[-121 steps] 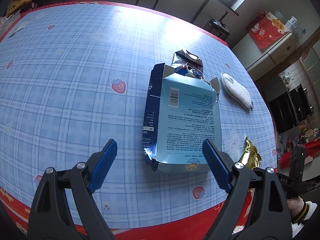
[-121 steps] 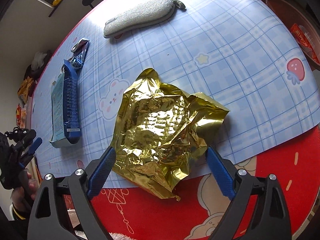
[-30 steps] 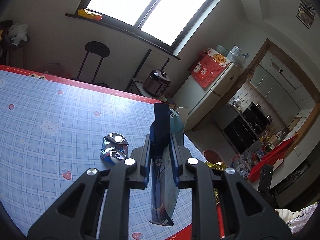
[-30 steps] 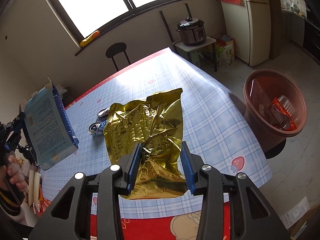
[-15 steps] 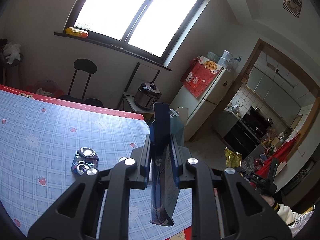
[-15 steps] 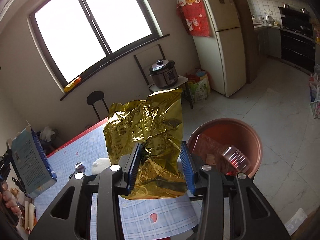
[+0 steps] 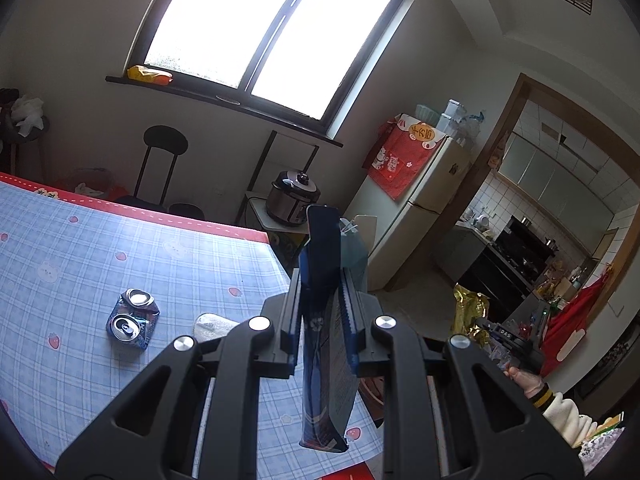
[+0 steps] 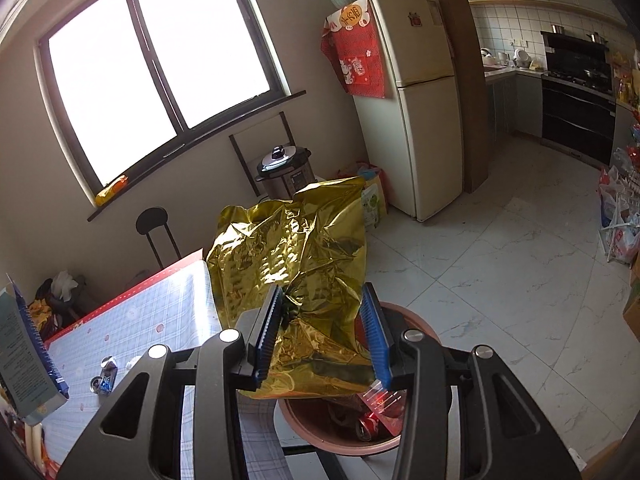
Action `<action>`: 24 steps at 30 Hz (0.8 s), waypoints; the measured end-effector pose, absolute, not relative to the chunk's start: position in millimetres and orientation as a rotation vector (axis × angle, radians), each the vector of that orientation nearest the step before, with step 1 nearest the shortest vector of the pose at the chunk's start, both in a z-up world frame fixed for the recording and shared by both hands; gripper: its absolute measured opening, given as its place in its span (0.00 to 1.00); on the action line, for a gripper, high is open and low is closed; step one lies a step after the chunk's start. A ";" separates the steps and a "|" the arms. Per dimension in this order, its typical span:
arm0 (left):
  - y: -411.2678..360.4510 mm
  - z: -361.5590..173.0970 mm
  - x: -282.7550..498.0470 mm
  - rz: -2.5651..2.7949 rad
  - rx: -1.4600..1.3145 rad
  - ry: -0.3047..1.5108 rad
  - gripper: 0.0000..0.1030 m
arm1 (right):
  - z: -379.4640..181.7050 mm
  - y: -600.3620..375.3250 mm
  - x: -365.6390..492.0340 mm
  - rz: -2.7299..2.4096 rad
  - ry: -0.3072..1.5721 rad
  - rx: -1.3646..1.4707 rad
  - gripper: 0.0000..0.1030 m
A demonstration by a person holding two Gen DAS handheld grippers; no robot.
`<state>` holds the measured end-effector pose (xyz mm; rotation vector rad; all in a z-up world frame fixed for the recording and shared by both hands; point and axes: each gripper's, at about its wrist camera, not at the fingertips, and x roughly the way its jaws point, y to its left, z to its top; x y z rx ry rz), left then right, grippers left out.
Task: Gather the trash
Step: 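Carry the gold foil wrapper to the bin and open the right tool while the left holds the blue box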
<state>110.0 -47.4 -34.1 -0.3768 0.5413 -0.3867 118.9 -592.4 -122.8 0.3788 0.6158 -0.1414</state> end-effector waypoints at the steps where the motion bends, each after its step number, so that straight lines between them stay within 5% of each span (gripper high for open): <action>1: -49.3 -34.4 108.1 -0.381 -0.377 0.541 0.20 | -124.5 -594.9 122.0 -0.138 0.620 0.377 0.39; 10: -68.4 -30.4 106.7 -0.364 -0.366 0.546 0.20 | -132.9 -593.1 143.7 -0.092 0.662 0.360 0.42; 20: -88.7 -24.7 119.0 -0.428 -0.318 0.559 0.20 | -124.6 -599.4 122.1 -0.134 0.621 0.395 0.91; 24: -103.9 -23.4 127.4 -0.478 -0.300 0.562 0.21 | -117.2 -604.8 105.4 -0.177 0.612 0.379 0.95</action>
